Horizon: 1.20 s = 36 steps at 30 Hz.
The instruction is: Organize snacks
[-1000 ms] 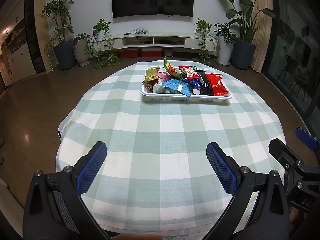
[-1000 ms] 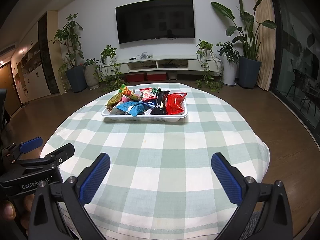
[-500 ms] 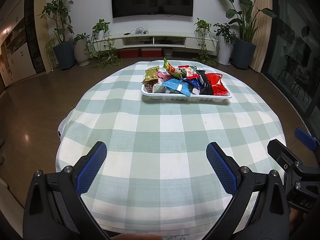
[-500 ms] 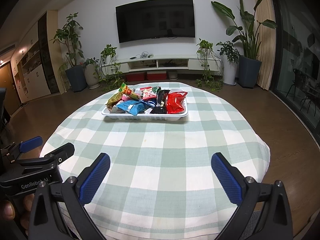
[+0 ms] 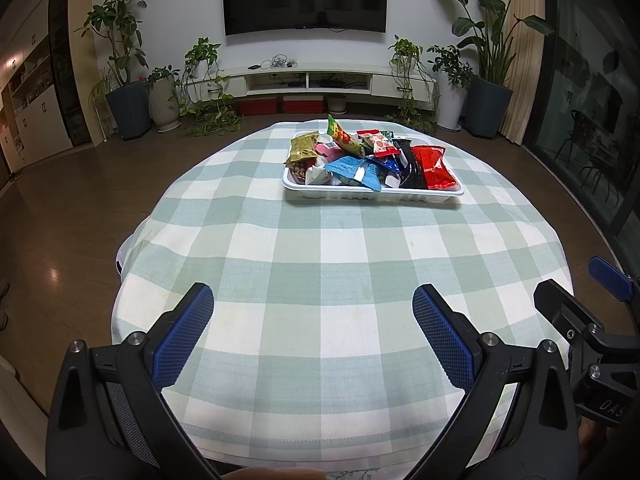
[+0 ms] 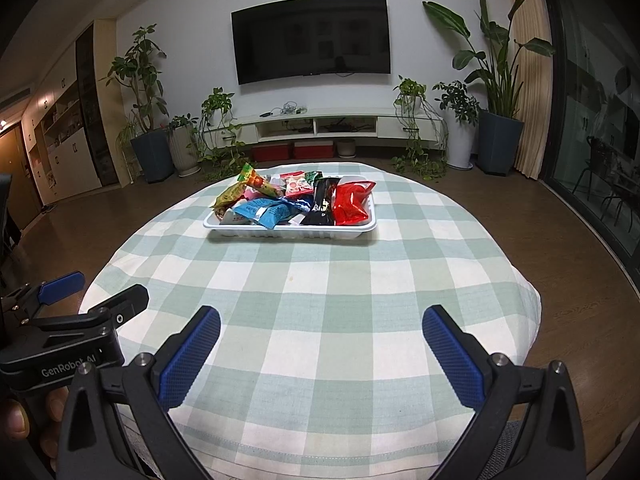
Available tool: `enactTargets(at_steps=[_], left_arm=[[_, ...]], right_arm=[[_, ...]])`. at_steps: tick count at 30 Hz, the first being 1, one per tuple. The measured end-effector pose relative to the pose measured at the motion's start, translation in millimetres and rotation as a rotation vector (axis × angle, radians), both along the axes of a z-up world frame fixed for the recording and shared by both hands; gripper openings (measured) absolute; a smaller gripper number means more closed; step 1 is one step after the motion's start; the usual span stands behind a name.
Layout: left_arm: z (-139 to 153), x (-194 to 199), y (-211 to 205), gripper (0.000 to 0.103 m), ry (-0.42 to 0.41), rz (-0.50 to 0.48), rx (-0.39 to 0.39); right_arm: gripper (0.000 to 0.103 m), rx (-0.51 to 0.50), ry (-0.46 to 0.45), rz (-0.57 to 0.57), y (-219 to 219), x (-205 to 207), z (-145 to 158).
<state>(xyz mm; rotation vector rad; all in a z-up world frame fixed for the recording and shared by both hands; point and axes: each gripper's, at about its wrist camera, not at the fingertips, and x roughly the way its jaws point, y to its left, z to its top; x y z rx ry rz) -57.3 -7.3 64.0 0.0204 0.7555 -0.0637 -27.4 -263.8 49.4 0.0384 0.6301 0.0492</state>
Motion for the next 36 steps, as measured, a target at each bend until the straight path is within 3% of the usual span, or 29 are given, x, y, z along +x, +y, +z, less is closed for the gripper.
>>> enactTargets(at_steps=[36], left_arm=[[-2.0, 0.6, -0.2, 0.101, 0.009, -0.002, -0.003]], right_arm=[[0.103, -0.002, 0.008, 0.001, 0.9, -3.6, -1.0]])
